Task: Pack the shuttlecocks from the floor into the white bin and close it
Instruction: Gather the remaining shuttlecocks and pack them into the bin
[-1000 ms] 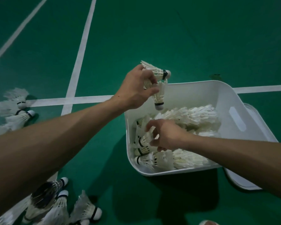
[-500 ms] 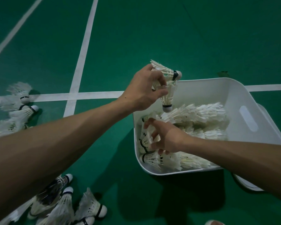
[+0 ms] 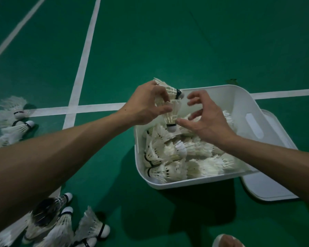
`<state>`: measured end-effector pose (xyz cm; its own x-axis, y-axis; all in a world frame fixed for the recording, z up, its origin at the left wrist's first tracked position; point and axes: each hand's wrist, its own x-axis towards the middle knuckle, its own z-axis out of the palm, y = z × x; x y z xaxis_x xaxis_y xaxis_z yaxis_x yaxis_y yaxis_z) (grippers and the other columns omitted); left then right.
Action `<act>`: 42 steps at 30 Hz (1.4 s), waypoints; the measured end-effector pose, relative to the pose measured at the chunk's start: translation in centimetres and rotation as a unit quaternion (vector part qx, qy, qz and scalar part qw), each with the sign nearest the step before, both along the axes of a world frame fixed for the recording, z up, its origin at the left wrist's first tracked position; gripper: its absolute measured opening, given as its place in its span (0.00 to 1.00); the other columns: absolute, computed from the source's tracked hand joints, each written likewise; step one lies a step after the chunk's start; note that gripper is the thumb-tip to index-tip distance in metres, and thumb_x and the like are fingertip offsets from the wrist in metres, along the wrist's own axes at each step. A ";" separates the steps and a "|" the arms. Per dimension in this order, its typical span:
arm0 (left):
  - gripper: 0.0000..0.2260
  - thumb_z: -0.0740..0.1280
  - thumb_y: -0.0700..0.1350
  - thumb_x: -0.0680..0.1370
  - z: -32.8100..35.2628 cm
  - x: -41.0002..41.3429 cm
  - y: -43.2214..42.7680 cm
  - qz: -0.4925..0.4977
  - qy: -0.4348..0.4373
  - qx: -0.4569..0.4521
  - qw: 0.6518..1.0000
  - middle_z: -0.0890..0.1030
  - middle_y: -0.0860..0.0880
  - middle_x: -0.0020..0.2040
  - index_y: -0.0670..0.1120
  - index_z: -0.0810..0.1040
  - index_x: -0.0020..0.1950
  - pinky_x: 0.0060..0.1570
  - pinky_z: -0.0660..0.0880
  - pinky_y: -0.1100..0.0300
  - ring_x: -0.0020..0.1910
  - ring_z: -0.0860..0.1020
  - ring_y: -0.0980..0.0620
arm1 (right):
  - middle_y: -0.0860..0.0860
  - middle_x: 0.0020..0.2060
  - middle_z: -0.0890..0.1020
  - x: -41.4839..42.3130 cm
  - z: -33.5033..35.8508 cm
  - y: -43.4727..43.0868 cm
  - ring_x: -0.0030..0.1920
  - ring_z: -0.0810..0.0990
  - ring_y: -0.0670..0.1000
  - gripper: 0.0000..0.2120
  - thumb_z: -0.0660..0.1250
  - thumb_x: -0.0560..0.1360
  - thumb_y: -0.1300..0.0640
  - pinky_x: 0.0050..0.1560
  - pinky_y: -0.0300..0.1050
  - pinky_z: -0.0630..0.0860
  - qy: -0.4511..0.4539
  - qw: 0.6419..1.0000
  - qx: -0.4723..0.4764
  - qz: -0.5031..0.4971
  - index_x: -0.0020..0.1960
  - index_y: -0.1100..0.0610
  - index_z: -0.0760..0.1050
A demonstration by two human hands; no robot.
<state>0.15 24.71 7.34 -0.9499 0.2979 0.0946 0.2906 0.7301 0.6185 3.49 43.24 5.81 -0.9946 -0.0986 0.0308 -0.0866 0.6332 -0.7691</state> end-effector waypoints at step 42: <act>0.10 0.66 0.38 0.77 -1.2 -1.5 0.3 -0.052 0.026 -0.049 0.997 0.82 0.46 0.54 0.47 0.80 0.57 0.53 0.72 0.59 0.51 0.77 0.50 | 0.47 0.60 0.80 -0.1 -3.3 0.7 0.52 0.81 0.46 0.19 0.76 0.67 0.45 0.52 0.41 0.76 -0.235 0.920 0.211 0.232 0.54 0.53 0.80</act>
